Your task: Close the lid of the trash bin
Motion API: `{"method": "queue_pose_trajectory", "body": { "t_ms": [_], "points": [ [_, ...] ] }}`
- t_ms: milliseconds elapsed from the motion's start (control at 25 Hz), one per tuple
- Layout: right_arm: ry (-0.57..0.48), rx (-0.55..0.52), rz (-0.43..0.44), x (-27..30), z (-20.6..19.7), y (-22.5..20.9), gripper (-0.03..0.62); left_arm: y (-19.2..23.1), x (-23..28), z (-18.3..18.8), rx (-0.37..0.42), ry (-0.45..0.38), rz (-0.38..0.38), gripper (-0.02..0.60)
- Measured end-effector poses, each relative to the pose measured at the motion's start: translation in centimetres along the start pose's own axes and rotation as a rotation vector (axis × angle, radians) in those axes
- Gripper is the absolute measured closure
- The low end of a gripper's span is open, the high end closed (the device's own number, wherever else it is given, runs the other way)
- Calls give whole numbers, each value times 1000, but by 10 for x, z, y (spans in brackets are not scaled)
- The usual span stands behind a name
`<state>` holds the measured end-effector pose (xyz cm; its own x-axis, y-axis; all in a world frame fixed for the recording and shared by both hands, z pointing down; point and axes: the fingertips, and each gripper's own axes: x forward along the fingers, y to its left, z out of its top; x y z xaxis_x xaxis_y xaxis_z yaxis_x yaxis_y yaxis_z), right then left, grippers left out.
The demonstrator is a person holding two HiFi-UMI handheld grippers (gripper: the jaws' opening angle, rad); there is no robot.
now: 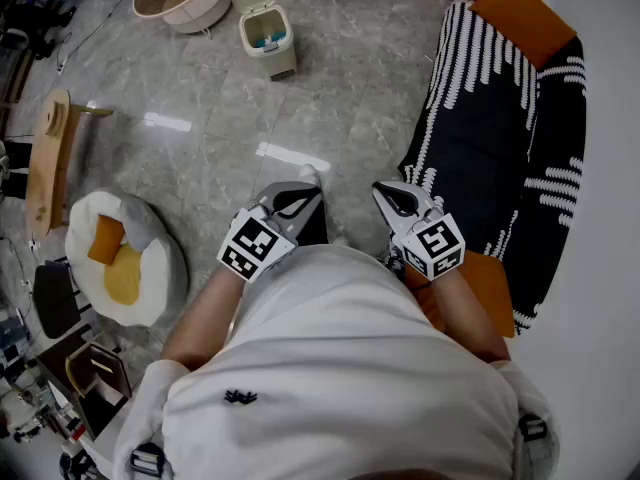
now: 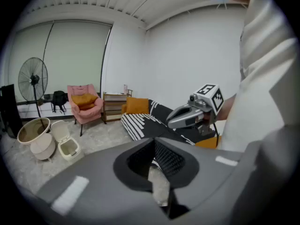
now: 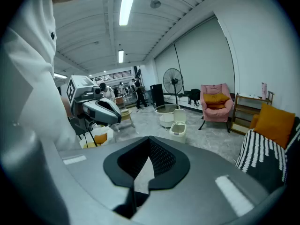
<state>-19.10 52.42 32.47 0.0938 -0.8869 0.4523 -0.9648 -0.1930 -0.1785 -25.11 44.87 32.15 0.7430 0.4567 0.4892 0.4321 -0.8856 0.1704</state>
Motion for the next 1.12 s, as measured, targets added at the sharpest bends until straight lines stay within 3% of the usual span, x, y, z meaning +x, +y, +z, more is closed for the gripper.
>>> {"method": "queue_pose_trajectory", "body": {
  "t_ms": [240, 440, 600, 880, 1120],
  "points": [
    [25, -5, -40, 61, 56, -60, 593, 94, 24, 52, -82, -62, -72, 525],
    [-2, -46, -45, 126, 106, -99, 593, 172, 29, 68, -114, -76, -53, 525],
    [5, -80, 23, 172, 134, -116, 591, 222, 26, 78, -153, -96, -20, 525],
    [65, -115, 133, 262, 161, -166, 556, 310, 24, 70, -279, -136, 124, 525],
    [129, -167, 288, 374, 194, -249, 552, 417, 43, 75, -399, -140, 300, 523]
  ]
}}
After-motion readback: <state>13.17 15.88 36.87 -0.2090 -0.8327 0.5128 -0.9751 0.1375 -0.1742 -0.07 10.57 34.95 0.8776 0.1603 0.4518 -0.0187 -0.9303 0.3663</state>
